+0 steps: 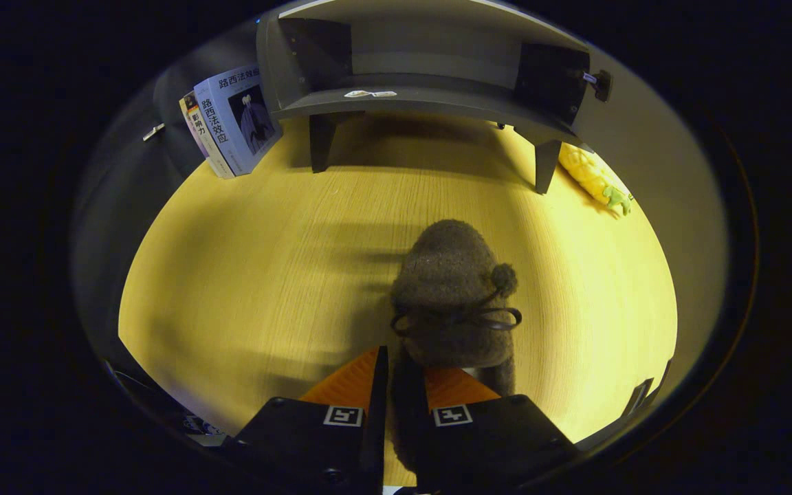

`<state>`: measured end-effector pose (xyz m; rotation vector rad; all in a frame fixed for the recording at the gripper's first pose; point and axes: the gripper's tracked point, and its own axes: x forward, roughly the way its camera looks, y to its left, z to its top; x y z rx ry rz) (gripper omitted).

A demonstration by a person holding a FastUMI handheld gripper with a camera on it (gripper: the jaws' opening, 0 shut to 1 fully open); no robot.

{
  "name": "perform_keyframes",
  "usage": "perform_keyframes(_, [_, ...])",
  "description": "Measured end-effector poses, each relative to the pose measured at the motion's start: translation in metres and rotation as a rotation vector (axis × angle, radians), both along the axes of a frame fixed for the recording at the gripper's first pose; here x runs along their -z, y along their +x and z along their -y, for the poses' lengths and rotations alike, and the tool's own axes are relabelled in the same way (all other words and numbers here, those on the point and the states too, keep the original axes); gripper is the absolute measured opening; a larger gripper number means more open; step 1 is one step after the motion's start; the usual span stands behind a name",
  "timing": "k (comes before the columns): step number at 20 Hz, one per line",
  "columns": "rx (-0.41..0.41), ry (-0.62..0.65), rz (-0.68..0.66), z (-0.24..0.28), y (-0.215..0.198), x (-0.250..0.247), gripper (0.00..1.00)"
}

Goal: Open the shoe cabinet door, grab the shoes and put them into the shoe cabinet, then close the shoe cabinet door.

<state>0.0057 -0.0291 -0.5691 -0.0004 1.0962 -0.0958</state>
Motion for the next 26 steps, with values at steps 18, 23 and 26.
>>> perform_keyframes(18, [-0.019,-0.001,0.207,0.008,0.035,0.005,0.06])
perform_keyframes(23, [-0.002,0.020,0.237,0.018,0.034,-0.056,0.05])
perform_keyframes(26, [-0.010,0.045,0.299,0.016,0.045,-0.117,0.05])
